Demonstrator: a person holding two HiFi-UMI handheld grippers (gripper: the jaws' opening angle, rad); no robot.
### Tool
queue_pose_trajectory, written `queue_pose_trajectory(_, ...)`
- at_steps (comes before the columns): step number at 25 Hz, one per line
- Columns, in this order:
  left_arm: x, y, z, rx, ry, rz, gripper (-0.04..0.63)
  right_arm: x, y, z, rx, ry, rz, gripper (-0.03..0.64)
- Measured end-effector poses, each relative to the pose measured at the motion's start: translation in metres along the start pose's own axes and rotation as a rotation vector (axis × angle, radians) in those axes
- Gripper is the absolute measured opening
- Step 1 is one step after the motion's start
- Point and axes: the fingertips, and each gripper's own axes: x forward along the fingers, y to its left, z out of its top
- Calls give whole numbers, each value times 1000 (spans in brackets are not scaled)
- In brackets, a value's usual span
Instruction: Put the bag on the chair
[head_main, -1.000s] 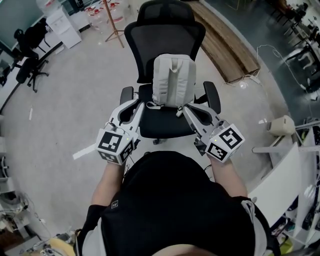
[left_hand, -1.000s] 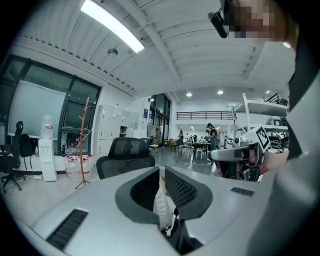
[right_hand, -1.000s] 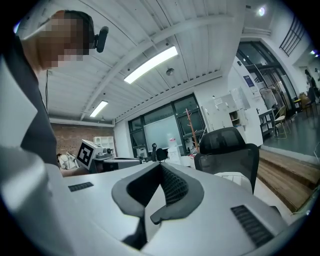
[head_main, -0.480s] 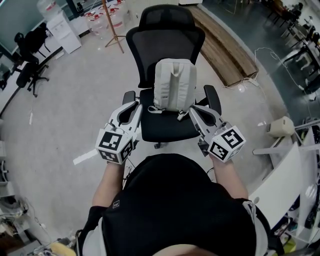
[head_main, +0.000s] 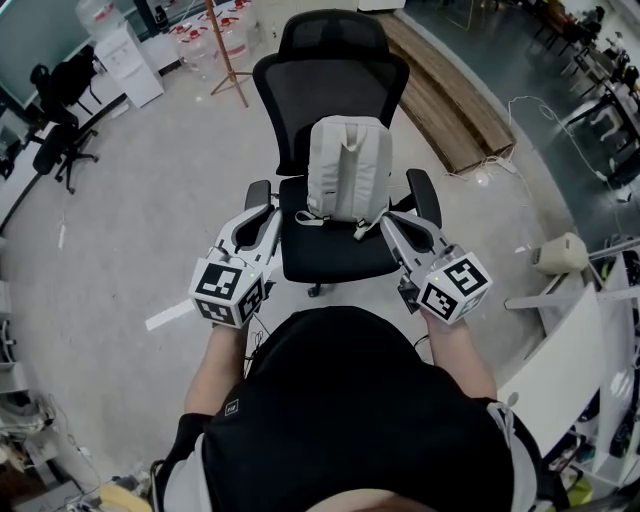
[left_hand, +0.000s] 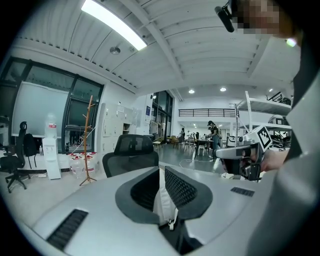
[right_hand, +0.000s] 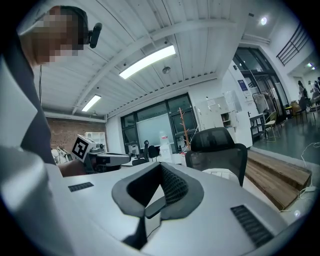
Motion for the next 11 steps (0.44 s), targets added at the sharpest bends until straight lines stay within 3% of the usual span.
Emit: queue_pose_trajectory(11, -1, -6, -6, -13, 4, -5, 44, -5, 3, -7, 11, -8, 8, 28)
